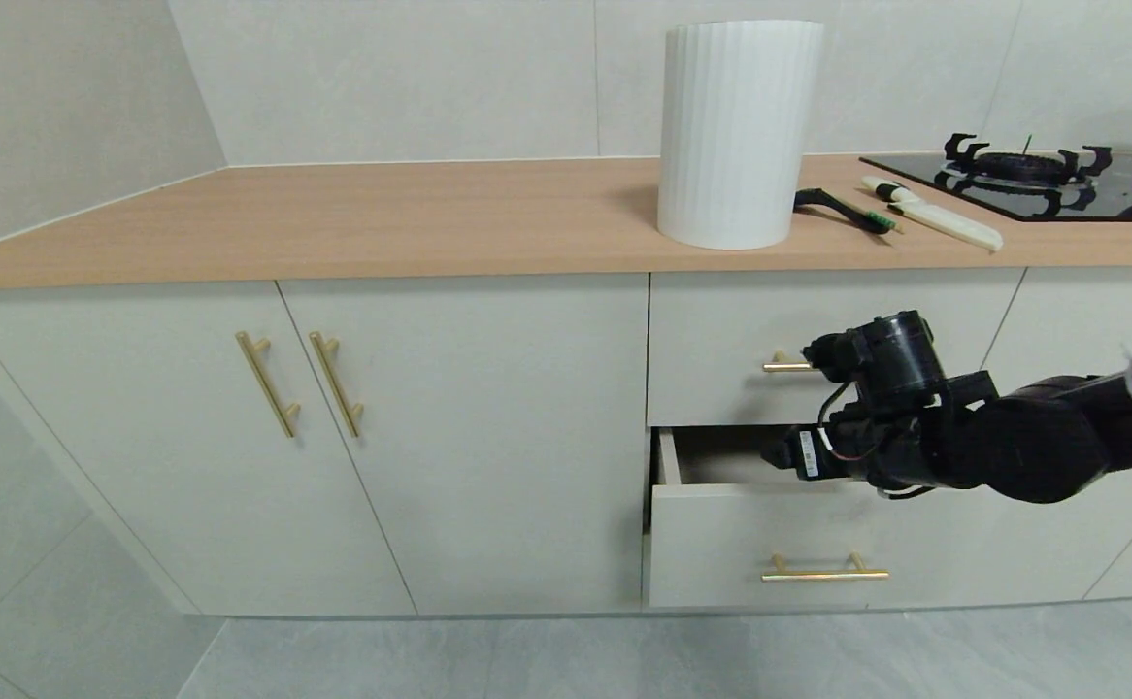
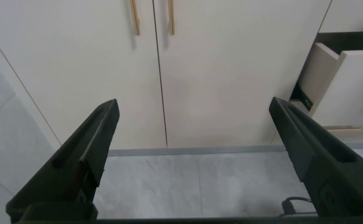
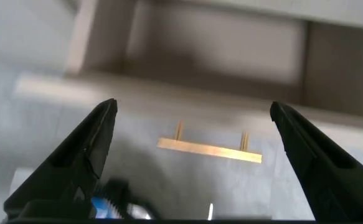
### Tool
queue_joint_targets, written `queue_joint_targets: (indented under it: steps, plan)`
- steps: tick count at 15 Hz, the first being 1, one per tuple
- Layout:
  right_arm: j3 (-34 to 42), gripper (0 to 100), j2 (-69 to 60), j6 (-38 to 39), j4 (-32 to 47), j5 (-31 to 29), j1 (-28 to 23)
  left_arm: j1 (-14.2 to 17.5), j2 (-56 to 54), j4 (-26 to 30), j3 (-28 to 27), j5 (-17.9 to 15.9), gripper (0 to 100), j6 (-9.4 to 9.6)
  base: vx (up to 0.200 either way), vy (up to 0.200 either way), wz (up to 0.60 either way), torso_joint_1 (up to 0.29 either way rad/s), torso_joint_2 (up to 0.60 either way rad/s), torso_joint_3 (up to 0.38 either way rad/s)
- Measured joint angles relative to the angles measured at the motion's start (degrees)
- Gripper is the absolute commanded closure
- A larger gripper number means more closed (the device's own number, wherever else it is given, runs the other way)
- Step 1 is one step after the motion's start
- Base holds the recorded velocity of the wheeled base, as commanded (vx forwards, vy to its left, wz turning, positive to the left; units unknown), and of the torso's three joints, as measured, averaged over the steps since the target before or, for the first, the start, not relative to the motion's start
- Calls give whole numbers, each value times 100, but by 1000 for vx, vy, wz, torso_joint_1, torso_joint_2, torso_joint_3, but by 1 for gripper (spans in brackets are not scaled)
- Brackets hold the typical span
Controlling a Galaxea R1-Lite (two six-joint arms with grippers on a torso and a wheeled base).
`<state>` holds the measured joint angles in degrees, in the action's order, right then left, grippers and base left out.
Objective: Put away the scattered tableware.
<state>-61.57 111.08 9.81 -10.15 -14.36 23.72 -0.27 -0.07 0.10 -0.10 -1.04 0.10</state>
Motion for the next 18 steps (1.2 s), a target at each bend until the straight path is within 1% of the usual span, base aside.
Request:
queue_joint_targets:
  steps: [2, 4, 7, 12, 16, 18]
  plan:
    - [-28, 0, 361, -29, -256, -28, -177, 0, 0, 0, 0, 4, 0, 0, 0, 0, 0, 0, 0, 0]
    - [-96, 0, 629, -46, -284, -26, -313, 0, 0, -2, 0, 4, 0, 0, 0, 0, 0, 0, 0, 0]
    - [-118, 0, 783, -60, -210, 0, -363, 0, 0, -2, 0, 2, 0, 0, 0, 0, 0, 0, 0, 0]
    - [-129, 0, 695, -57, 268, 54, -361, 0, 0, 0, 0, 2, 0, 0, 0, 0, 0, 0, 0, 0]
    - [-112, 0, 466, -240, 920, 82, -284, 0, 2, 0, 0, 4, 0, -2, 0, 0, 0, 0, 0, 0]
    - [-96, 0, 334, -336, 1280, 213, -230, 0, 5, 0, 0, 4, 0, 0, 0, 0, 0, 0, 0, 0]
